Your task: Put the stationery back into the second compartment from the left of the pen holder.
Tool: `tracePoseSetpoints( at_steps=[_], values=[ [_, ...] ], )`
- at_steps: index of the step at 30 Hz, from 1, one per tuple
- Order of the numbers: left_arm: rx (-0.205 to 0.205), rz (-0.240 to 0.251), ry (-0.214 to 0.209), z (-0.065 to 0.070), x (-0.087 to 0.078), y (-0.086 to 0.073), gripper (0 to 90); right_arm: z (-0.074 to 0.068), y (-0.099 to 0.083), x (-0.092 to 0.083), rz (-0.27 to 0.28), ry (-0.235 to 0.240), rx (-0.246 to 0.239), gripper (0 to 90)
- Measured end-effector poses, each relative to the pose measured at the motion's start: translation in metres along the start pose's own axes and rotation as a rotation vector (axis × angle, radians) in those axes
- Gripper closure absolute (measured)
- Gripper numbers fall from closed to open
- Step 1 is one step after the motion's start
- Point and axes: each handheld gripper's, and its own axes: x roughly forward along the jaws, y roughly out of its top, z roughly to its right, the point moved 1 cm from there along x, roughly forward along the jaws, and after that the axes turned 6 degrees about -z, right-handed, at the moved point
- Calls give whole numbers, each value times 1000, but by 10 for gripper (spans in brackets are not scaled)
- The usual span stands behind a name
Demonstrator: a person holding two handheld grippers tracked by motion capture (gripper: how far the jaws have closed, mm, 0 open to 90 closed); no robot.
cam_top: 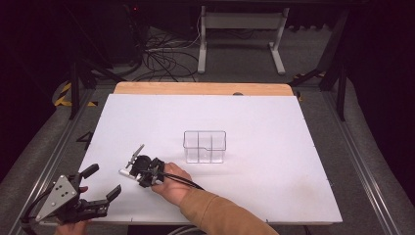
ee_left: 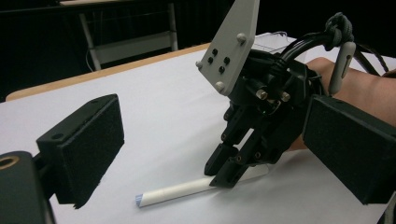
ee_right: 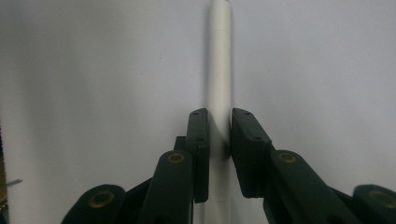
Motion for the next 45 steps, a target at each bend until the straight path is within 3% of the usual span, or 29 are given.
tracePoseSetpoints(
  at_steps=[18, 24, 30, 45],
  values=[
    [1, 1, -3, 1, 1, 0, 64, 1, 0, 3, -10, 15, 29, 788],
    [-4, 3, -3, 0, 0, 0, 64, 1, 0, 0, -5, 2, 14, 790],
    [-3, 4, -3, 0, 0, 0, 64, 5, -2, -15, 53, 9, 24, 790],
    [0, -2, -11, 0, 4, 1, 64, 23, -18, -70, 223, -29, 52, 789]
  ],
)
